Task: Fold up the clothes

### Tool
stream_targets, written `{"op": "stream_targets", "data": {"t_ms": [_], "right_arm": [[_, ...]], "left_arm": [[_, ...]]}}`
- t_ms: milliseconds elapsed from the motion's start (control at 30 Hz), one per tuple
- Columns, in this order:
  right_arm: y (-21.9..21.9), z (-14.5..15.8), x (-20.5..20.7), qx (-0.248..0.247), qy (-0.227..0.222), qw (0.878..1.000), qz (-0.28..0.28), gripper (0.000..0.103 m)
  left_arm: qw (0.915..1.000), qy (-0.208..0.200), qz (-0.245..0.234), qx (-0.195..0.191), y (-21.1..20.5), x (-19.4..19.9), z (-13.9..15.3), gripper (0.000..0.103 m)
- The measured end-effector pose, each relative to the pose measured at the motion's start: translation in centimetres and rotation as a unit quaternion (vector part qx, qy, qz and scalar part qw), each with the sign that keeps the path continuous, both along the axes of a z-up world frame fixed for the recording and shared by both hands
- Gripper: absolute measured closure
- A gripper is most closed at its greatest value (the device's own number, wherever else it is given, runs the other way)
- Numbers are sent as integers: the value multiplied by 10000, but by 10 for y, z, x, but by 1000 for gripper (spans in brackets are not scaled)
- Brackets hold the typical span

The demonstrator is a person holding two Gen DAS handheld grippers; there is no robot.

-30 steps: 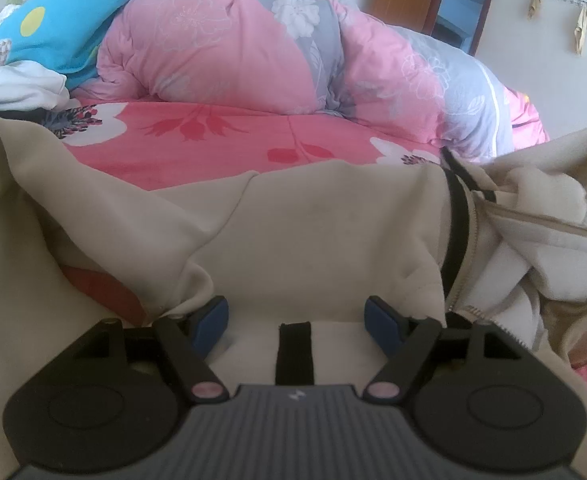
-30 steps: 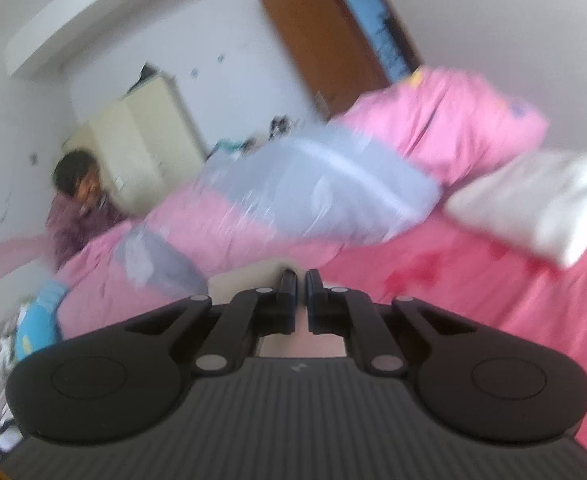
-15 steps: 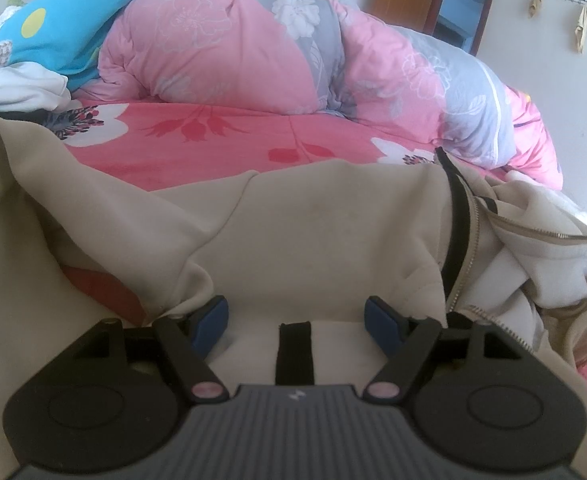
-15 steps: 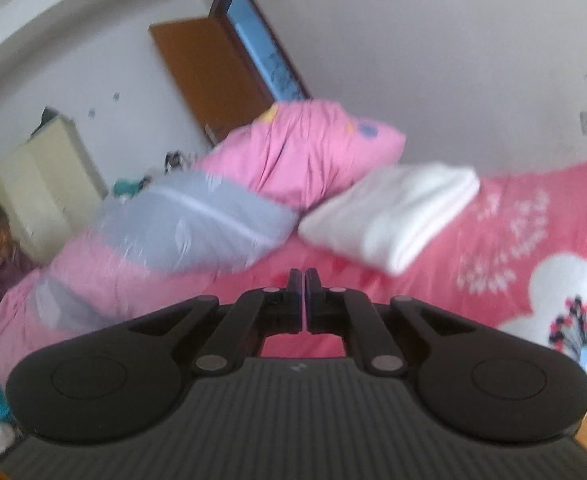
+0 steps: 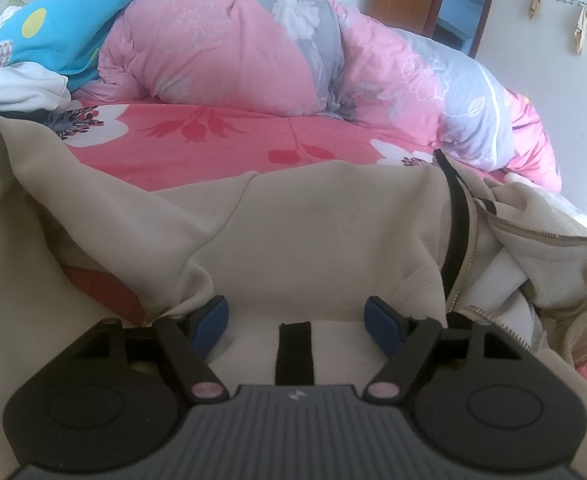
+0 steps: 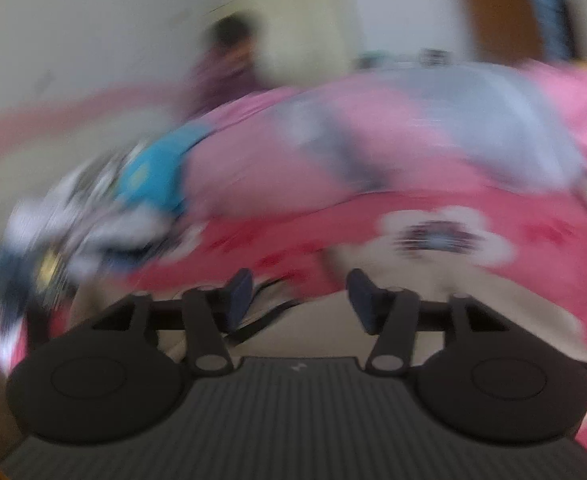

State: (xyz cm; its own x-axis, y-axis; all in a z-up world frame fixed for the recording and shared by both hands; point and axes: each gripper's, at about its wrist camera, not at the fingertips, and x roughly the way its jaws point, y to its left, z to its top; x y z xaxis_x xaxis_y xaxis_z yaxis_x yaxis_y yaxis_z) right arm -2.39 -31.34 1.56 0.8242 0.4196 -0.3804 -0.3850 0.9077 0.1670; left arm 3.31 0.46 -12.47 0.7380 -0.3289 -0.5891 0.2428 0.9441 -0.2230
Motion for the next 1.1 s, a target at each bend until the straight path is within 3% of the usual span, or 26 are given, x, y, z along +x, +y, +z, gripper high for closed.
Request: {"op": "stream_targets", "data": {"t_ms": [133,267,300,400,433,533,800,967,1000,1067,1100], "right_arm": [[69,-17,2,-792,180,9929,868,31],[110,-40,4,-1537,592,9816,965,30],[116,-46,1,-1703,639,9788,941,37],[111,-55,2,-1709,856,9786,762,88],[104,-53,2,-1601,877,9815,584,98],[77,-47,-1,-1232,819,9890,6,103],[-7,-31,-21,-603,606,9848,-1509,103],[-17,-35,-27,-412,537,9866,-1486,99],[-13,-36,-27,-452,499,9877,-1413,96],[-1,-36,-25,-478,368,9917,-1139,77],[5,-36,-25,-488,297,9934,-993,61]], "left_arm": [[10000,-17,-11,-28,1,-1,0,26],[10000,-44,-19,-62,3,-1,-1,26],[10000,-51,-21,-69,3,-1,-2,26],[9999,-66,-23,-86,3,-1,-2,26],[9999,-69,-23,-91,3,-2,-2,26],[9999,-76,-22,-101,3,-2,-2,26],[9999,-79,-7,-112,2,-2,-2,26],[9999,-64,4,-87,1,-2,-1,26],[9999,-59,7,-82,1,-2,0,26],[10000,-52,12,-67,1,-2,0,26],[10000,-50,12,-59,1,-2,0,26]]}}
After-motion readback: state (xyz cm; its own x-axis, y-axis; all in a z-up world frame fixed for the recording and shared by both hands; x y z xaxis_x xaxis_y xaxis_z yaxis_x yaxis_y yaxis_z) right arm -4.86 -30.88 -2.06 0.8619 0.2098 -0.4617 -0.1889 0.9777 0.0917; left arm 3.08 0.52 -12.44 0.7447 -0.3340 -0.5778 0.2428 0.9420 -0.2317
